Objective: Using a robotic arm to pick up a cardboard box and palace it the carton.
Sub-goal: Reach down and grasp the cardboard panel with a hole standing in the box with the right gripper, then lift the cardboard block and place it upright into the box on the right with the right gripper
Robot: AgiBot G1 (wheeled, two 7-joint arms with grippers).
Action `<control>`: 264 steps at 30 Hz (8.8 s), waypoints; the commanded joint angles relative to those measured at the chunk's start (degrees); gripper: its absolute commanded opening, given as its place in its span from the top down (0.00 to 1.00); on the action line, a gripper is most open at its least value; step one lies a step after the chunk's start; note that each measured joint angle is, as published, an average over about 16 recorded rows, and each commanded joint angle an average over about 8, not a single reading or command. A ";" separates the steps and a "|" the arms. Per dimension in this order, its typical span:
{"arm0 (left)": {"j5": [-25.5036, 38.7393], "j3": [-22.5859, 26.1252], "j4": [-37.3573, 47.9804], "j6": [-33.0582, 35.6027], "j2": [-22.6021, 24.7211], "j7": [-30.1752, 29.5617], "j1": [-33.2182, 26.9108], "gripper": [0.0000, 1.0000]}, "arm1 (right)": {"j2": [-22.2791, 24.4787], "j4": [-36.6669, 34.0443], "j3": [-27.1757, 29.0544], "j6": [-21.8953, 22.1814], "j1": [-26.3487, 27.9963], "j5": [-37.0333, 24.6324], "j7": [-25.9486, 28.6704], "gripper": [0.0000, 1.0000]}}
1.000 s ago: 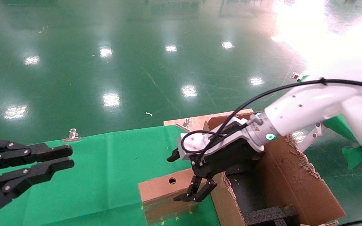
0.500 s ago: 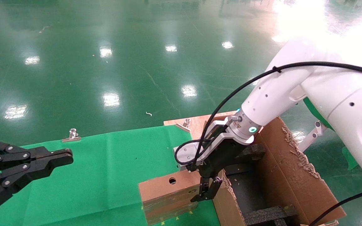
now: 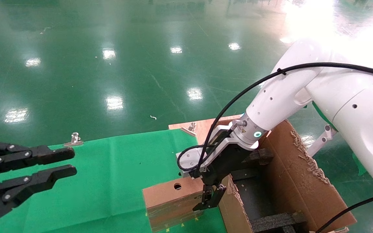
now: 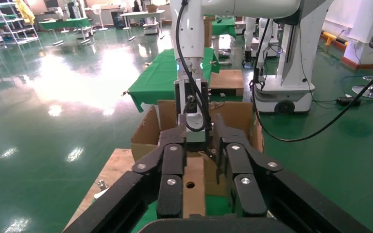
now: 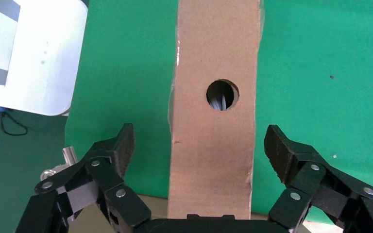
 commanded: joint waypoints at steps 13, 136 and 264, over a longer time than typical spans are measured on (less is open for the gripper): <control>0.00 0.00 0.00 0.00 0.00 0.00 0.00 0.00 | 0.36 0.70 0.60 0.02 -0.24 -0.46 0.38 1.00; -0.15 0.18 0.09 -0.06 -0.07 0.12 -0.05 0.00 | 48.52 39.95 -30.23 23.69 27.12 -8.26 82.18 1.00; -0.31 0.41 0.14 -0.17 -0.15 0.24 -0.11 0.00 | 30.10 35.38 -43.38 48.51 -5.10 -33.40 128.94 0.00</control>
